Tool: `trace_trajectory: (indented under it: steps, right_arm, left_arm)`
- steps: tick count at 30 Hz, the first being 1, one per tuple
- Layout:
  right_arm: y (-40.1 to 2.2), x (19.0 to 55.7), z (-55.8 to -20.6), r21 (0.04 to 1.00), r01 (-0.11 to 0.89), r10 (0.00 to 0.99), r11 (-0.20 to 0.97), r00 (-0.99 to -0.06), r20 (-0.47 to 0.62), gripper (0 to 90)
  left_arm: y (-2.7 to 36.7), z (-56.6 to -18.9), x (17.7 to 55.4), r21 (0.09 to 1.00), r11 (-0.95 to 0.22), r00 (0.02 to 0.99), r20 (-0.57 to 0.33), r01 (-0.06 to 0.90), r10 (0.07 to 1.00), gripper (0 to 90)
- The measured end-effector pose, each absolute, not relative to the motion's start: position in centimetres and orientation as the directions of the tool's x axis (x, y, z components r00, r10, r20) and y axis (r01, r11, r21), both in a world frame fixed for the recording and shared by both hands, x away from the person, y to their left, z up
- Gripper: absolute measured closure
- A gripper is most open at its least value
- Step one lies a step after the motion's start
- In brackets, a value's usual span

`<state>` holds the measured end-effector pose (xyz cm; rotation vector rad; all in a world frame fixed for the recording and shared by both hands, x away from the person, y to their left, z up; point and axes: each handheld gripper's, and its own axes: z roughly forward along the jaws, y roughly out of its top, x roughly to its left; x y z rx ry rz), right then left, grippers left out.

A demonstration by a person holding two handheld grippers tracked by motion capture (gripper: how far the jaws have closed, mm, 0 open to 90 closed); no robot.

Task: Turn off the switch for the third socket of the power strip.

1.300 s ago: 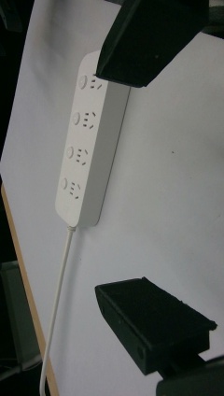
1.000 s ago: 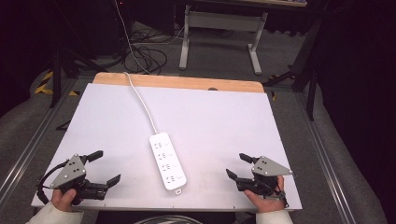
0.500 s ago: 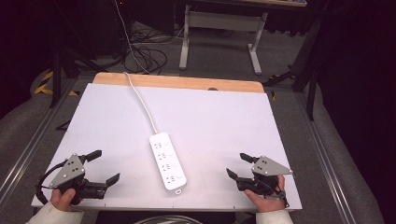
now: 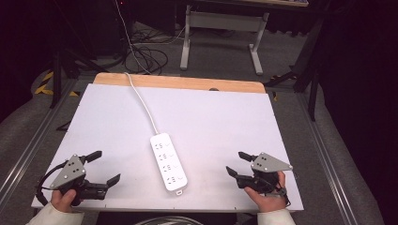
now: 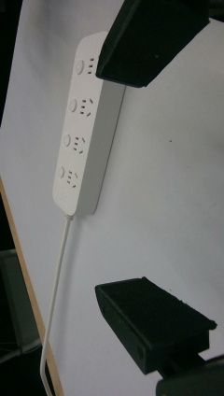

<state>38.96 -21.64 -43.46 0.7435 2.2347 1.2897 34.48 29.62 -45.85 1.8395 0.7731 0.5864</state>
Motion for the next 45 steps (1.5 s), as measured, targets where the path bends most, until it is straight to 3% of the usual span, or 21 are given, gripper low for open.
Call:
trace_trajectory:
  steps: [45]
  right_arm:
    - [-11.7, 42.3, -39.9, 0.837, 0.176, 0.483, 0.519, -0.867, -0.117, 36.8]
  left_arm:
    - [29.6, -45.8, 34.4, 0.925, -0.288, 0.680, 0.046, 0.247, 0.731, 2.0]
